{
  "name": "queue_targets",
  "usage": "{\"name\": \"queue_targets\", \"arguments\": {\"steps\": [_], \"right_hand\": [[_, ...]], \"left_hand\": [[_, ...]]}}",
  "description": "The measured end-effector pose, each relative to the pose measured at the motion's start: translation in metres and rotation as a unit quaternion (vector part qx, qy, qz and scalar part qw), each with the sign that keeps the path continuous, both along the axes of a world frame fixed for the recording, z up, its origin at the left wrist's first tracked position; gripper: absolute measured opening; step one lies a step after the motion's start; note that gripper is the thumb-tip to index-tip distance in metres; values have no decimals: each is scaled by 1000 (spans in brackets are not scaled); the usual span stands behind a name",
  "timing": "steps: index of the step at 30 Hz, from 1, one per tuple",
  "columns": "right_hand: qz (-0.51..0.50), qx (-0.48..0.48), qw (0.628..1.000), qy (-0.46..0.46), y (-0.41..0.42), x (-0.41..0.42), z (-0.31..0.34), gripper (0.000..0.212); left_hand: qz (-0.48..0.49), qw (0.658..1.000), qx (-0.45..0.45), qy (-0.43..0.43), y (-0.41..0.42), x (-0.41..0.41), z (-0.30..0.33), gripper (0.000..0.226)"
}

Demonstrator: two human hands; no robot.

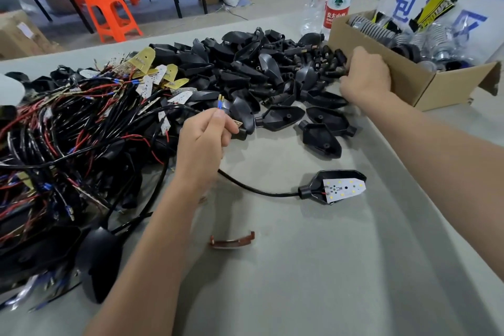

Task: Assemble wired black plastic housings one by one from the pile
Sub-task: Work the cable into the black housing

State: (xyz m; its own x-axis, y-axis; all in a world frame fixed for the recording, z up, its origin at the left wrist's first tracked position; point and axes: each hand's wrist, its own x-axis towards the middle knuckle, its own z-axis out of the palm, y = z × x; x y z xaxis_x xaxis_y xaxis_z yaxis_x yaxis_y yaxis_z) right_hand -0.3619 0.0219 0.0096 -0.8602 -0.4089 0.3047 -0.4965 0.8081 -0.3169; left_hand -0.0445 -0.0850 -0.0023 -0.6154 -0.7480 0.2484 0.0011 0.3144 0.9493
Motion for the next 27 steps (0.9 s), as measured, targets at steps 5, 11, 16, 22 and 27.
{"name": "queue_targets", "arguments": {"steps": [5, 11, 16, 22, 27], "right_hand": [[23, -237, 970, -51, 10, 52, 18, 34], [194, -446, 837, -250, 6, 186, 34, 15], [292, -522, 684, -417, 1, 267, 7, 17], [290, -530, 658, -449, -2, 282, -22, 27], [299, -536, 643, -458, -5, 278, -28, 24]], "left_hand": [[37, 997, -56, -35, 0, 21, 0, 38], [105, 994, -31, 13, -3, 56, -11, 28], [159, 985, -28, 69, 3, 79, -15, 21], [129, 980, -152, -5, 7, 93, -23, 10], [116, 945, -296, -71, 5, 93, -22, 21]]}}
